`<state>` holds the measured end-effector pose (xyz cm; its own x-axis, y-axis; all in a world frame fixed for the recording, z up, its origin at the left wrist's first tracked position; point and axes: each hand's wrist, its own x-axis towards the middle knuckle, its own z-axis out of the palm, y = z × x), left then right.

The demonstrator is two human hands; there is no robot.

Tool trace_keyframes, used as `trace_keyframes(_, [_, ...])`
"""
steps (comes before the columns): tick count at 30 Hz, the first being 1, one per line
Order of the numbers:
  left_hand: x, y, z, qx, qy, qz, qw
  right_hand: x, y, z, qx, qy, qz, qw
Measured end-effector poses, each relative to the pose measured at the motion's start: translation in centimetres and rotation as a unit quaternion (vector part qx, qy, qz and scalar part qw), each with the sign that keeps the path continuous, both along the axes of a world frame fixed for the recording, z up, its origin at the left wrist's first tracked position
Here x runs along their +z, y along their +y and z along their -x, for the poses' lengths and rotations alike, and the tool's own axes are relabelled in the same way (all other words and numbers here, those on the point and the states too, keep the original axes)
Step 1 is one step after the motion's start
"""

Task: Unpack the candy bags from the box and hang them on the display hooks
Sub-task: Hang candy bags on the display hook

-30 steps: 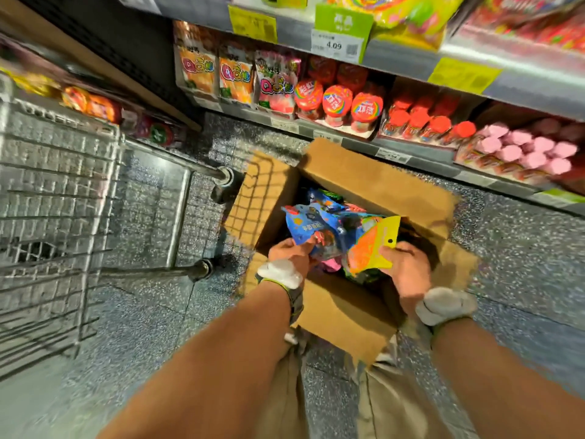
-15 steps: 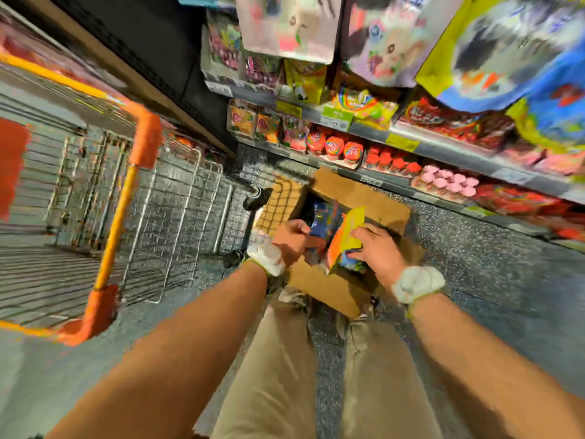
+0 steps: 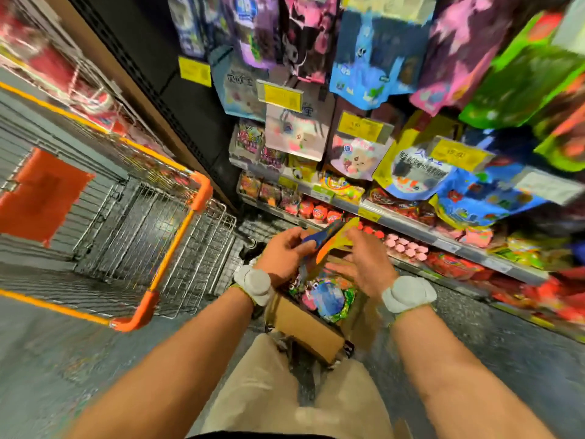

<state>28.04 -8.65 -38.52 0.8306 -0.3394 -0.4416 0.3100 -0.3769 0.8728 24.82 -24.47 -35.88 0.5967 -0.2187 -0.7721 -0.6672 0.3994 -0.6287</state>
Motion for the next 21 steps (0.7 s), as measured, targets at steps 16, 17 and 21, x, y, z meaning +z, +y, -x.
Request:
trace_keyframes(16, [12.5, -5.1, -3.5, -0.006, -0.106, 0.136, 0.985, 13.2, -2.9, -3.0, -0.109, -0.106, -0.083, 0.985])
trace_keyframes(17, [13.2, -5.6, -3.6, 0.001, -0.126, 0.131, 0.983, 14.0, -3.2, -3.0, -0.107, -0.122, -0.084, 0.983])
trace_keyframes(21, [15.0, -6.8, -3.8, 0.005, -0.192, 0.102, 0.976, 15.7, -3.6, -3.0, -0.098, -0.159, -0.073, 0.98])
